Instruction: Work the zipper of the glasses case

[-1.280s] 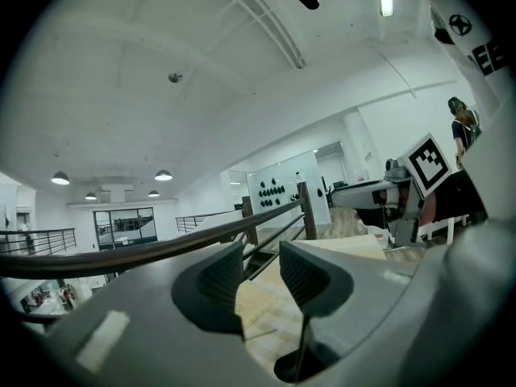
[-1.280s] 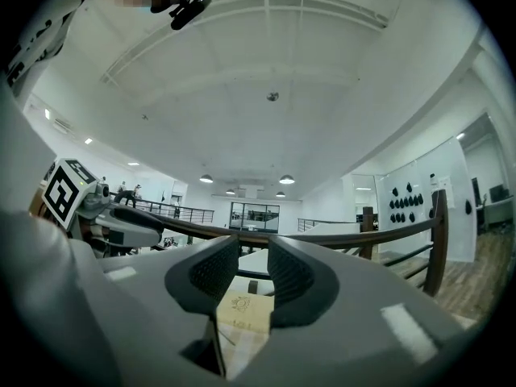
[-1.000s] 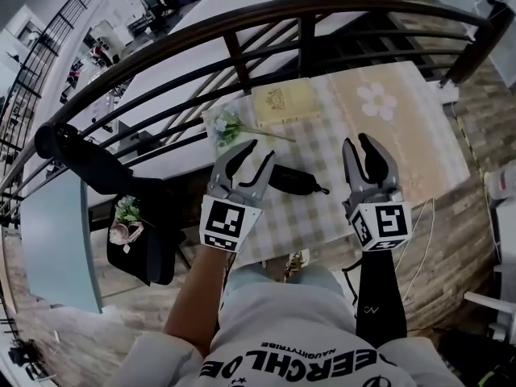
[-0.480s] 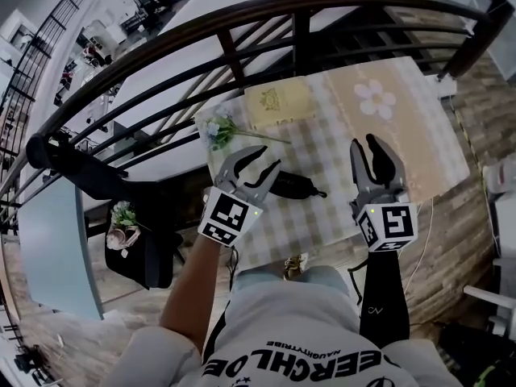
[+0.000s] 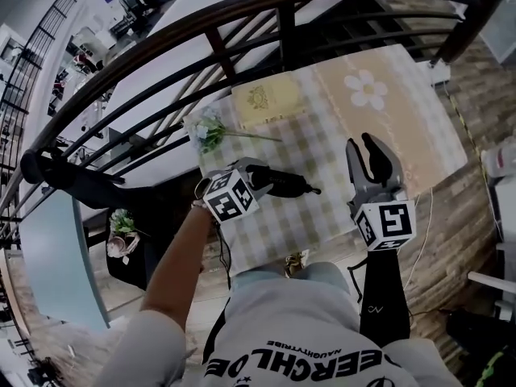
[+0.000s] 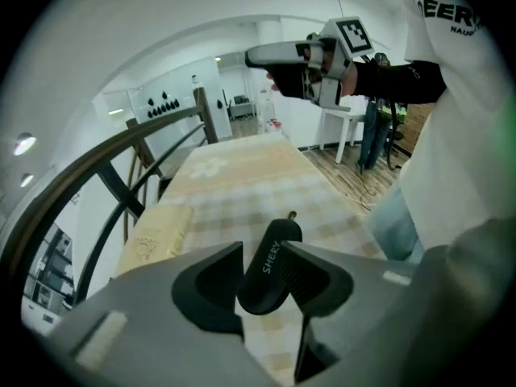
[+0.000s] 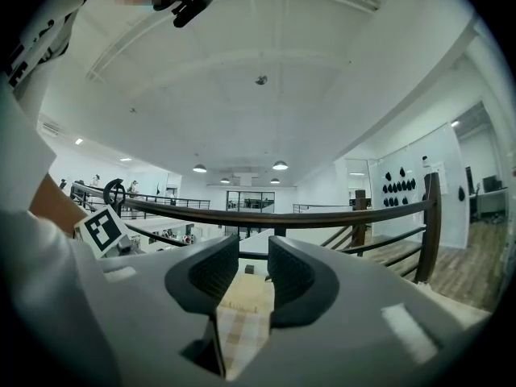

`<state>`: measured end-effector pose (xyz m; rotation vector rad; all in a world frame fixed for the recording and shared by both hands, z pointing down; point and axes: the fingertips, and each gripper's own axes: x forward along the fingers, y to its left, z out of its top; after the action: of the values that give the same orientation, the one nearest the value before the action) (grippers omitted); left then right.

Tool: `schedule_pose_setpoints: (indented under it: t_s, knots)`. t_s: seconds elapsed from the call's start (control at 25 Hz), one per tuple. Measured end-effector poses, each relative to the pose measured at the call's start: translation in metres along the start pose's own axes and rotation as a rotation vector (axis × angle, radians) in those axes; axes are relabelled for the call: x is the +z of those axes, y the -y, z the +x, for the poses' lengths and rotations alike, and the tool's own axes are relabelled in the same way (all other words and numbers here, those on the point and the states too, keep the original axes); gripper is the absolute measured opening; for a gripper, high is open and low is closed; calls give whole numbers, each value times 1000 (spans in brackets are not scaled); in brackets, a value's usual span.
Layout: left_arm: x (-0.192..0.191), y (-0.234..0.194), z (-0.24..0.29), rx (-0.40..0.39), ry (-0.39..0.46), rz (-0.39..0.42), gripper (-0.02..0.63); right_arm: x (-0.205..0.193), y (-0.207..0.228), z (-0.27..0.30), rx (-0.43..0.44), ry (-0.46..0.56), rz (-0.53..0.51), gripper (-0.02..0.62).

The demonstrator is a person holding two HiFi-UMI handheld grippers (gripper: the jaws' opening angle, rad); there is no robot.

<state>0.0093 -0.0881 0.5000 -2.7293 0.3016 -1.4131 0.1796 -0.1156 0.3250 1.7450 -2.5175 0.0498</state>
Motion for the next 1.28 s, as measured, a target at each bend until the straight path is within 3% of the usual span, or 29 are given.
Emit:
schedule_pose_setpoints:
  t_s: [0.24, 0.44, 0.48, 0.64, 0.72, 0.76, 0.84, 0.96, 1.2, 1.28]
  knots:
    - [-26, 2, 39, -106, -156, 116, 161, -8, 10, -8, -17, -22, 2, 141]
    - [-43, 8, 63, -198, -231, 141, 172, -11, 15, -12, -27, -33, 3, 141]
    - [-46, 11, 65, -226, -239, 130, 212, -12, 16, -12, -27, -34, 3, 141]
    - [-52, 11, 68, -284, -241, 44, 265, -16, 15, -11, -21, -41, 4, 141]
    - [-63, 25, 70, -359, -290, 15, 328, -18, 12, -10, -13, -46, 3, 141]
    - [-72, 37, 73, -404, -325, 21, 363, -18, 11, -9, -9, -47, 2, 141]
    - [-88, 57, 82, -453, -379, 87, 375, -17, 10, -8, -4, -46, -4, 140]
    - [-97, 62, 91, -405, -390, 183, 356, -15, 14, -9, -6, -41, -9, 141]
    - [-91, 63, 87, -374, -344, 129, 334, -21, 18, -12, -14, -60, 2, 140]
    - [-82, 64, 82, -386, -312, 45, 326, -20, 16, -10, -9, -60, 0, 140]
